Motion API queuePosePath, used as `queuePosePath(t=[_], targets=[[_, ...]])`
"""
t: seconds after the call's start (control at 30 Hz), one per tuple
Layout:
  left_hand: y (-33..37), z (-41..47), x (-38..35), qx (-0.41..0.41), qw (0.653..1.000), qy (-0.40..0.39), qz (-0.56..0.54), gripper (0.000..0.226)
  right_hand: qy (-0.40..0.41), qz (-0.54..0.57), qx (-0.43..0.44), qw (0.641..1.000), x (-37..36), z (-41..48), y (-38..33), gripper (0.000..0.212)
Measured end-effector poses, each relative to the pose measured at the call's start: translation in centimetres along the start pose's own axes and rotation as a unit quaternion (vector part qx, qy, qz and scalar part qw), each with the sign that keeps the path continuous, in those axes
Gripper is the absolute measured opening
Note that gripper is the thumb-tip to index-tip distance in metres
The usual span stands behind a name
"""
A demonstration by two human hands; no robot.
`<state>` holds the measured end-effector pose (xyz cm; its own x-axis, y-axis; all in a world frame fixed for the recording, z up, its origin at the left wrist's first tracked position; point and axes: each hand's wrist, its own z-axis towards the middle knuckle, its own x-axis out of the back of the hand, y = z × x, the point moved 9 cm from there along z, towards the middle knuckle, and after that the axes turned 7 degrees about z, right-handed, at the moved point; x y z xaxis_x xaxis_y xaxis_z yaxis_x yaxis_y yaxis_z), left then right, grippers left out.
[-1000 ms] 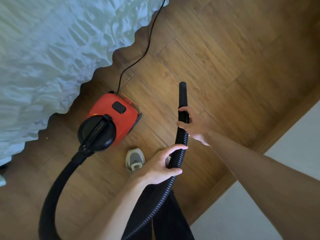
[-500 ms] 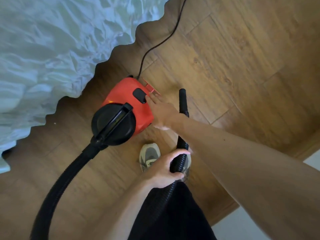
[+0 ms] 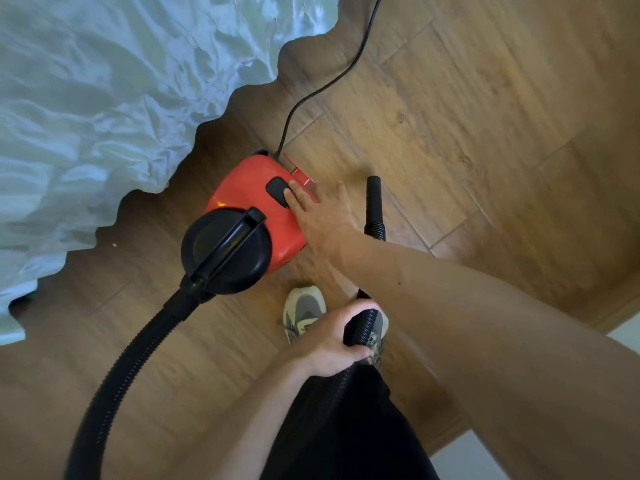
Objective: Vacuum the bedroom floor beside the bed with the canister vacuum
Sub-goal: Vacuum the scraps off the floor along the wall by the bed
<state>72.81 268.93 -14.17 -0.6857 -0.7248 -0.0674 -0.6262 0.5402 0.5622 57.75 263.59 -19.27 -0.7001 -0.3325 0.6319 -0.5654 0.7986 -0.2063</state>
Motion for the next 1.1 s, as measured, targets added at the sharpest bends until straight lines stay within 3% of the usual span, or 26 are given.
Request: queuePosePath(t=[0.07, 0.17, 0.3, 0.53, 0.6, 0.7, 0.87, 0.97, 1.1], targets=[[0.8, -0.3, -0.3, 0.003, 1.0, -0.008, 0.026, 0.012, -0.023, -0.012, -0.006, 1.0, -0.3, 0.0, -0.1, 0.091], [0.8, -0.8, -1.2, 0.015, 0.998, -0.034, 0.055, 0.008, -0.071, 0.016, -0.002, 0.997, -2.3, -0.1, -0.7, 0.091], [0.1, -0.8, -1.6, 0.024, 0.998, -0.019, 0.054, 0.04, -0.016, 0.163, -0.014, 0.986, -3.6, -2.3, -0.1, 0.09], [0.7, -1.8, -1.6, 0.001, 0.999, 0.01, 0.034, 0.069, 0.077, 0.221, -0.191, 0.953, -5.9, -9.5, 10.5, 0.068], [1.1, -2.0, -2.0, -0.003, 0.999, 0.004, 0.045, 0.068, 0.076, 0.332, -0.228, 0.912, -7.2, -11.9, 12.6, 0.063], [1.8, -2.1, -2.4, -0.024, 0.998, 0.006, 0.062, 0.068, 0.044, 0.54, -0.212, 0.813, -9.4, -13.3, 12.2, 0.06], [2.4, -2.2, -3.3, -0.039, 0.997, -0.012, 0.07, 0.067, 0.039, 0.692, -0.223, 0.686, -11.4, -14.8, 11.1, 0.064], [2.4, -2.2, -3.5, -0.048, 0.995, -0.018, 0.08, 0.068, 0.048, 0.737, -0.23, 0.634, -11.9, -15.5, 11.4, 0.063], [3.0, -1.4, -3.8, -0.042, 0.994, -0.027, 0.093, 0.067, 0.056, 0.754, -0.231, 0.612, -13.0, -15.7, 12.4, 0.064]])
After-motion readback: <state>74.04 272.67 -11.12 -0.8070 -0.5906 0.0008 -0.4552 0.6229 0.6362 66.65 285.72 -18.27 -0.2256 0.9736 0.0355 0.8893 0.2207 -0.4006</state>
